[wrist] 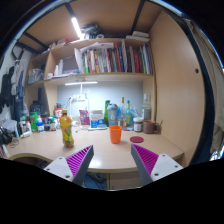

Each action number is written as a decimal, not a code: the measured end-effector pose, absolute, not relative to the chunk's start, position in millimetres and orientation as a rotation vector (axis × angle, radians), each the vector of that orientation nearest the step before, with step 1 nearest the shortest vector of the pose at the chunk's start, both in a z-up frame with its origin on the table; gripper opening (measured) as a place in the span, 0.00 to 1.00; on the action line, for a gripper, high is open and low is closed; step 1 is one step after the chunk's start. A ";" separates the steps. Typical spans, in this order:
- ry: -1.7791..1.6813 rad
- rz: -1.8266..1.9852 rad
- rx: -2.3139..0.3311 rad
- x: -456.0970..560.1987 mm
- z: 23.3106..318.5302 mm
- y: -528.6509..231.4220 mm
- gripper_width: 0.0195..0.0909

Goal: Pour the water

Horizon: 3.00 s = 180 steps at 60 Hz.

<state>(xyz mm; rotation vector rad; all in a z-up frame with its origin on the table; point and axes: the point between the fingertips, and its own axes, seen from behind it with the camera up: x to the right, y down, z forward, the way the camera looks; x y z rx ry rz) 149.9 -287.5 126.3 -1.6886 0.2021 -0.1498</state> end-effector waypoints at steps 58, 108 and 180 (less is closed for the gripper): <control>-0.019 -0.011 -1.684 -52.8 106.1 -57.8 0.90; 0.011 -0.017 -1.754 -57.1 79.6 47.9 0.23; 1.388 1.910 -0.672 131.3 213.9 45.2 0.23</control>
